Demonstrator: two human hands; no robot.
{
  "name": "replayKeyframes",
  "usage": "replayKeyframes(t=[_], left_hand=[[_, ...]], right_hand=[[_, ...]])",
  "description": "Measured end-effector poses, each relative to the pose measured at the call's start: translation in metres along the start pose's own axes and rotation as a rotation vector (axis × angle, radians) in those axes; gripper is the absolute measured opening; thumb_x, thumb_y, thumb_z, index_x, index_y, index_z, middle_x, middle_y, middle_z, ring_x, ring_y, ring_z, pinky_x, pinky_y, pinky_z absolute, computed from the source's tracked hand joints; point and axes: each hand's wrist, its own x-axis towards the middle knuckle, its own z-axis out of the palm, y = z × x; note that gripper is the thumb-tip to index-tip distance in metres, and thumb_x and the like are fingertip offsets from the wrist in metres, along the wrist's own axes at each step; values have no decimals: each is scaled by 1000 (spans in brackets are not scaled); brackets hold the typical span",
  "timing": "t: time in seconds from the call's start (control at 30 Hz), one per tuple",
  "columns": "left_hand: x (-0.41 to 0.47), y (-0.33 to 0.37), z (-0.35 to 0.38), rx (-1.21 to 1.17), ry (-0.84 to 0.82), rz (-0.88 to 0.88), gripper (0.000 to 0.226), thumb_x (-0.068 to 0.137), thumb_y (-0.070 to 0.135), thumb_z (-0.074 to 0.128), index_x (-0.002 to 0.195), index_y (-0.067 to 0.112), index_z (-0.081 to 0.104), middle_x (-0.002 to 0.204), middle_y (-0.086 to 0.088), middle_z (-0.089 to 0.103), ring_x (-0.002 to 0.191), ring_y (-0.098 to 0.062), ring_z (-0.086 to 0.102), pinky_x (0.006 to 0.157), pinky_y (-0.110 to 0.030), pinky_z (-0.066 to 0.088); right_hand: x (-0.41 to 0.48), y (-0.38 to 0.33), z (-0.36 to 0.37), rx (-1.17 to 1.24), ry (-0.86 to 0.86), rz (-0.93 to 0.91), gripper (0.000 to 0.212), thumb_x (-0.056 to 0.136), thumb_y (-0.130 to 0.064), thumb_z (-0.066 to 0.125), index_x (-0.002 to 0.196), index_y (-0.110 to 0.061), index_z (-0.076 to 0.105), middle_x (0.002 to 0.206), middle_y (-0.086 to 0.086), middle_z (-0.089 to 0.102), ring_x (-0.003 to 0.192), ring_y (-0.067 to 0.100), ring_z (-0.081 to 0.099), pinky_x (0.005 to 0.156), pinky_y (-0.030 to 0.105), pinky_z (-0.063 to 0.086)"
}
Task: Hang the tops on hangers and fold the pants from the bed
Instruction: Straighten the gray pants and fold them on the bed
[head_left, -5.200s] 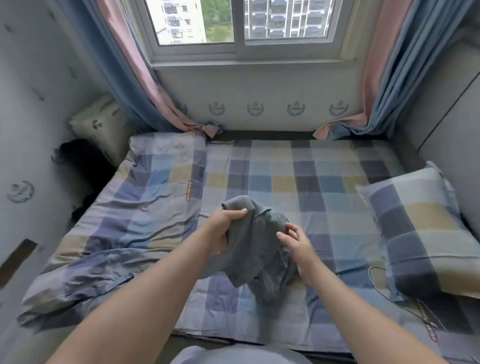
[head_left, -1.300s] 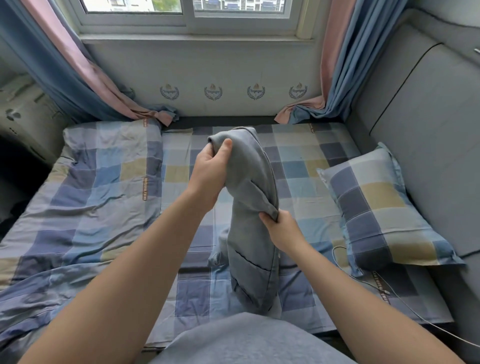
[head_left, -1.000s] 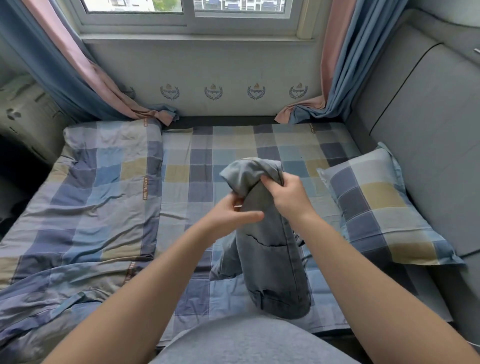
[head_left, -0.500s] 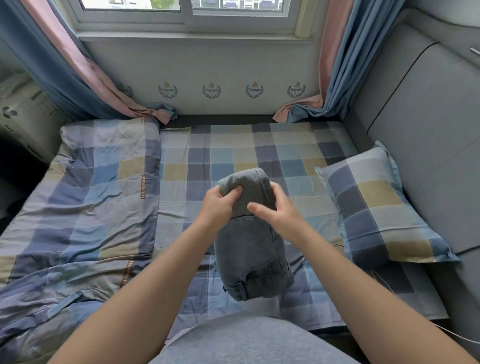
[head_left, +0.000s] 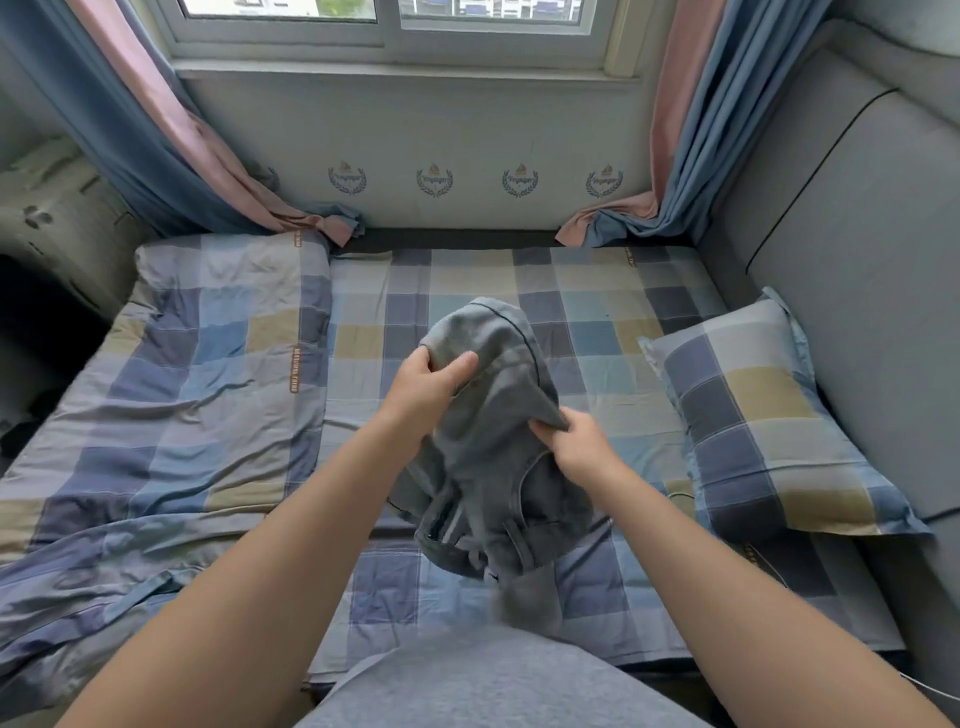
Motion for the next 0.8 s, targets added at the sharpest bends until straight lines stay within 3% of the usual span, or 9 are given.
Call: replayKeyframes(t=[0.1, 0.23, 0.33, 0.4, 0.5, 0.57, 0.67, 0.73, 0.8], left_hand=[[-1, -17, -5, 200, -164, -80, 74, 85, 34, 79, 147, 13, 43, 141, -7, 55, 123, -21, 58, 99, -33, 50], [-19, -38, -2, 352, -413, -121, 96, 62, 58, 87, 141, 22, 46, 133, 7, 56, 114, -8, 62, 86, -23, 52], [-29, -58, -1, 391, -477, -89, 98, 56, 53, 91, 135, 25, 42, 122, 7, 67, 106, -4, 67, 92, -30, 55], [-30, -67, 3, 439, -401, -19, 70, 68, 36, 89, 125, 23, 50, 110, 1, 71, 96, -11, 70, 83, -37, 58], [-26, -64, 5, 411, -147, 158, 11, 95, 6, 61, 105, 9, 63, 95, -13, 70, 85, -25, 67, 71, -46, 54], [-24, -52, 4, 320, -64, 206, 13, 101, 8, 55, 104, 3, 67, 98, -13, 72, 93, -28, 67, 78, -42, 57], [-23, -29, 1, 131, 6, 175, 21, 103, 8, 52, 94, 14, 71, 93, -2, 74, 86, -15, 70, 67, -21, 55], [-23, -16, 1, 57, 20, 145, 25, 102, 7, 50, 94, 13, 73, 90, 0, 76, 83, -11, 71, 68, -20, 56], [-24, -8, 2, 51, 24, 114, 25, 103, 9, 48, 98, 8, 72, 94, -5, 75, 86, -15, 71, 73, -27, 59]], right_hand=[[7, -27, -1, 164, 90, 30, 12, 100, -25, 61, 101, -16, 68, 102, 10, 73, 96, 26, 69, 80, 40, 58], [9, -54, 7, 424, 160, 114, 17, 102, -15, 57, 114, -4, 62, 108, 20, 69, 97, 34, 69, 86, 46, 58], [5, -72, 5, 623, 179, 164, 15, 104, -15, 53, 110, -3, 59, 93, 18, 66, 78, 27, 67, 65, 35, 60], [1, -82, 3, 694, 157, 195, 13, 104, -15, 51, 100, -5, 59, 88, 16, 64, 75, 25, 66, 62, 35, 59], [-6, -86, -1, 771, 64, 151, 13, 104, -14, 51, 98, -6, 59, 87, 16, 67, 76, 26, 68, 62, 36, 61], [-13, -81, -3, 742, -40, 96, 21, 103, -21, 53, 112, -4, 63, 97, 13, 74, 80, 24, 73, 66, 34, 62], [-16, -58, -2, 540, -139, -2, 45, 96, -28, 62, 135, -7, 55, 116, 10, 72, 99, 22, 72, 83, 35, 59], [-18, -40, 1, 329, -197, -29, 71, 85, -36, 72, 146, -14, 42, 132, 9, 63, 118, 23, 63, 100, 40, 52], [-24, -25, 8, 120, -271, -54, 86, 73, -45, 80, 146, -26, 39, 135, -1, 59, 121, 15, 61, 101, 36, 51]])
